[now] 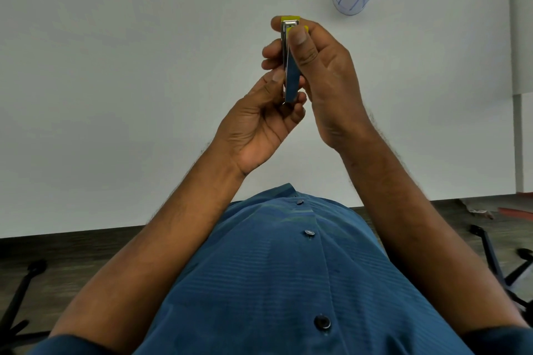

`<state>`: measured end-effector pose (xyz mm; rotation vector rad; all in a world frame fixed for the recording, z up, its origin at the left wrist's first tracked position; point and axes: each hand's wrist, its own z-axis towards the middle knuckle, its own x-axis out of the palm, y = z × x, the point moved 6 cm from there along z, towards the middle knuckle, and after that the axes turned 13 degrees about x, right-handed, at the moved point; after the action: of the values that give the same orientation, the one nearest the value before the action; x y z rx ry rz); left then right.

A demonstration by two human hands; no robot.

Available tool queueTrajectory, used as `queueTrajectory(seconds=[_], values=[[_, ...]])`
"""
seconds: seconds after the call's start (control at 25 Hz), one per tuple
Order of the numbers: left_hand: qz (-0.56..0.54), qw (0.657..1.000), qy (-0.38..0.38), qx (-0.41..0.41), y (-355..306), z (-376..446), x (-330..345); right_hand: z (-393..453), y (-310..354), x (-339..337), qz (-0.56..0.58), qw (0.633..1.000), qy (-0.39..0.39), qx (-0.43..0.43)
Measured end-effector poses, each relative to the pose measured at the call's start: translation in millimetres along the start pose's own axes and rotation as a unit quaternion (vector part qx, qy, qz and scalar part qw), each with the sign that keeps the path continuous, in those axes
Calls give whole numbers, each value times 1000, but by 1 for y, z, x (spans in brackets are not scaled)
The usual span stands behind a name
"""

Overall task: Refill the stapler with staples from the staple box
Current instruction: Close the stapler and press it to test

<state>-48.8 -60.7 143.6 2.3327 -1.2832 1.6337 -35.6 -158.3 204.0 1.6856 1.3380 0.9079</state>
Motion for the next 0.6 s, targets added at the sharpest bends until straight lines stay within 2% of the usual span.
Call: queueTrajectory(seconds=[0.16, 0.28, 0.4, 0.48, 0.6], values=[[155, 986, -11, 59, -12, 7, -9, 4, 0, -7, 46, 999, -15, 4], [335, 934, -26, 121, -26, 21, -28, 8, -2, -12, 132, 991, -11, 31], [503, 843, -75, 178, -38, 43, -57, 9, -3, -10, 219, 973, 15, 68], [585, 770, -98, 233, -46, 58, -71, 10, -4, -9, 237, 968, 24, 82], [696, 654, -90, 283, -50, 85, -95, 10, -4, -6, 245, 964, 42, 90]])
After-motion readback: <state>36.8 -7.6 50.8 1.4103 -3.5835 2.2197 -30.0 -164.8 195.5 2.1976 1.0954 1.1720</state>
